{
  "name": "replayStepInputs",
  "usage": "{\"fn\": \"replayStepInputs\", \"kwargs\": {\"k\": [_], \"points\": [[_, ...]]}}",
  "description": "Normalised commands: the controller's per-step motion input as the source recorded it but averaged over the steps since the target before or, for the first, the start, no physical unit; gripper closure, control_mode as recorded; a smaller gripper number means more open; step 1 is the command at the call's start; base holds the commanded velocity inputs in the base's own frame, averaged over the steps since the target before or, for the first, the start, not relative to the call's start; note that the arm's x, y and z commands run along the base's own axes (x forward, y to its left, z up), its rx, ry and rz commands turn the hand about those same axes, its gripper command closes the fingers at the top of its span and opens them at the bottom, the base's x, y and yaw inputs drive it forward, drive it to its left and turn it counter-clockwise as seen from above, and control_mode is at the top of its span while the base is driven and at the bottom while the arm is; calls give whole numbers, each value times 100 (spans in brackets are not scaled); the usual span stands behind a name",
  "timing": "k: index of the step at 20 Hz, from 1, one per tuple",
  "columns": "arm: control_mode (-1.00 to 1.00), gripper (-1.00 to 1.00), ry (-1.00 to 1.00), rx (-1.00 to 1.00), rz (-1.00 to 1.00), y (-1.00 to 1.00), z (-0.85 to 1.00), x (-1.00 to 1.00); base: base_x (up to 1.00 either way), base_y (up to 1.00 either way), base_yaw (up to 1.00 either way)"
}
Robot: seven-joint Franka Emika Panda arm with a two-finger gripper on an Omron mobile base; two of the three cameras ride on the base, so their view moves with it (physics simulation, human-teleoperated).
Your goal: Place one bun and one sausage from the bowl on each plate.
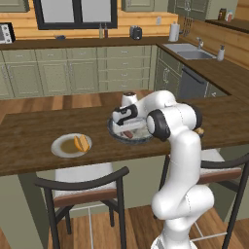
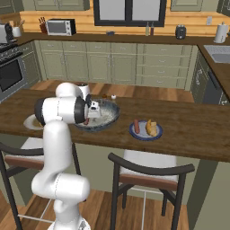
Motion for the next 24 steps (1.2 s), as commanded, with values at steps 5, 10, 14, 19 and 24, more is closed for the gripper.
{"fn": "replayStepInputs", "kwargs": {"k": [5, 10, 14, 19, 24], "points": [[-100, 100, 0, 0, 0, 0, 0, 0, 0, 0, 0], [-100, 100, 0, 0, 0, 0, 6, 2, 0, 0, 0], [-100, 100, 0, 0, 0, 6, 93, -36, 0, 0, 0], [-100, 100, 0, 0, -10, 64, 63, -69, 0, 0, 0], [-100, 100, 0, 0, -10, 80, 58, -76, 0, 0, 0]]}}
